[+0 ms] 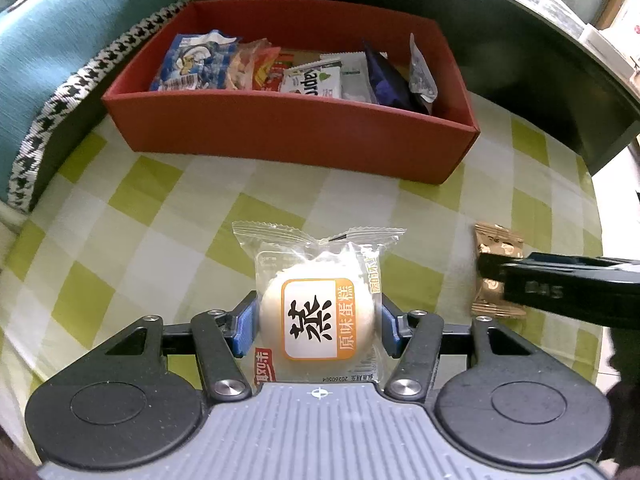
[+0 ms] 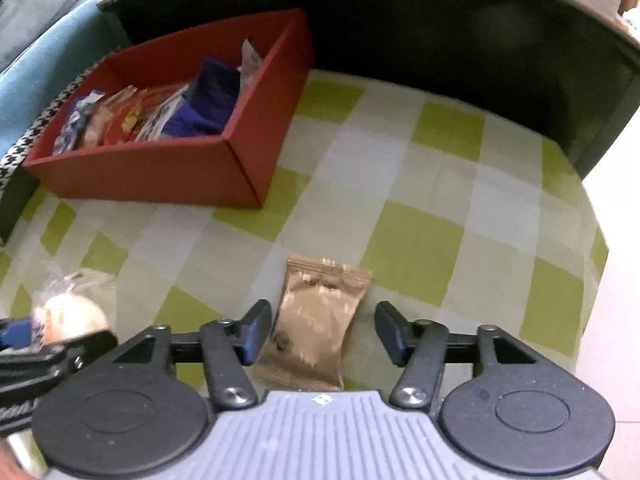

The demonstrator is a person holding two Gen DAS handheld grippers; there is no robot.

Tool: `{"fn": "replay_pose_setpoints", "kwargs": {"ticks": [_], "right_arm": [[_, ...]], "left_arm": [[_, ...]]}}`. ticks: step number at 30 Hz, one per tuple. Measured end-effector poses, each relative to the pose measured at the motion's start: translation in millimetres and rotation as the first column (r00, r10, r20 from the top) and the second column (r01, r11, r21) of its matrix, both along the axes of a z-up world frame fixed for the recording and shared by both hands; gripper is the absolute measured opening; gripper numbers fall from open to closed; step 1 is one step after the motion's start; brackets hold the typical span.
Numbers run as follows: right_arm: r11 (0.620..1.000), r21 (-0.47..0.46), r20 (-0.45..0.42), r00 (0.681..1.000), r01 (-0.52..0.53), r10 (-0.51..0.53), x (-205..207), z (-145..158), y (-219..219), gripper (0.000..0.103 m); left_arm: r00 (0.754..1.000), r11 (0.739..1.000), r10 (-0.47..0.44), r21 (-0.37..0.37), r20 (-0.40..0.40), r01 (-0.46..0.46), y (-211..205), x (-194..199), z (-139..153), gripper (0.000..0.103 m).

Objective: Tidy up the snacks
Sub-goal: 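Grasp the wrapped bun with the left tool while the right tool grasps the gold foil packet, then carry the wrapped bun and gold foil packet up over the red box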

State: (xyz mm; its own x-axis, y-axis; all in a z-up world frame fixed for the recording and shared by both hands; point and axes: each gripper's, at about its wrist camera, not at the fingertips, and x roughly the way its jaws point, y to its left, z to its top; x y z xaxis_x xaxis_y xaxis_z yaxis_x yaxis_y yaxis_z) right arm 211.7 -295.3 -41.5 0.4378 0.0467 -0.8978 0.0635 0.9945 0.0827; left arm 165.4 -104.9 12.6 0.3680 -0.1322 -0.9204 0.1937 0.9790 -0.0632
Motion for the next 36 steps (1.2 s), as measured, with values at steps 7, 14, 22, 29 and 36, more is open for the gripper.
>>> {"fn": "replay_pose_setpoints", "kwargs": {"ticks": [7,14,22,29,36], "right_arm": [[0.986,-0.110,0.000,0.992,-0.124,0.124,-11,1,25,0.043],[0.988,-0.084,0.009,0.991,-0.131,0.132,-24,12,22,0.043],[0.991,-0.061,0.039,0.991,-0.122,0.125,-28,23,16,0.043],[0.991,-0.041,0.066,0.989,-0.130,0.133,-29,30,13,0.043],[0.992,-0.017,0.141,0.982,-0.126,0.128,-31,52,15,0.043]], "left_arm": [[1.000,1.000,-0.009,-0.009,-0.015,0.009,1,0,-1,0.066],[0.999,0.999,-0.026,-0.028,0.025,0.026,3,-4,12,0.063],[1.000,1.000,-0.015,-0.026,-0.024,0.014,0,8,-6,0.073],[0.997,1.000,0.010,0.022,-0.075,-0.009,-9,13,-28,0.066],[1.000,1.000,-0.012,0.022,-0.011,0.012,-4,4,-3,0.064]]}}
